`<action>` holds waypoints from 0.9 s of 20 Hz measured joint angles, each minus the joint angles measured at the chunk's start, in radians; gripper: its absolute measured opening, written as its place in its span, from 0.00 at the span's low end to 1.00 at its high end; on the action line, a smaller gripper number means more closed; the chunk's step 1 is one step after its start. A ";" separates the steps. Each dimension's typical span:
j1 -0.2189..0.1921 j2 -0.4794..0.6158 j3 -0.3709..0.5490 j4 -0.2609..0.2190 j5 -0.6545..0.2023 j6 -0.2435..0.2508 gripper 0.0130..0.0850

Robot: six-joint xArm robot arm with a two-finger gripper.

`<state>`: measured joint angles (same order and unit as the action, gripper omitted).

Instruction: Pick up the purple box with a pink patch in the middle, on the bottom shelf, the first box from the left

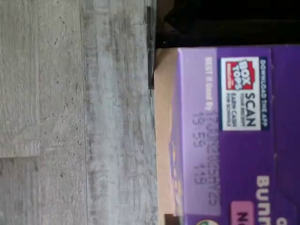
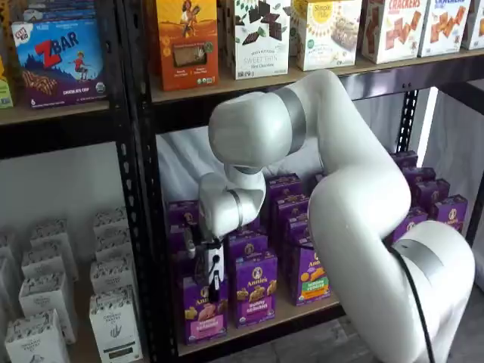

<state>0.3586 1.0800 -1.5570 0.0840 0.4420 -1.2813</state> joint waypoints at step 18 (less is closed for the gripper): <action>0.000 -0.042 0.055 0.008 -0.002 -0.007 0.22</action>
<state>0.3588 1.0380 -1.5023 0.0917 0.4405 -1.2884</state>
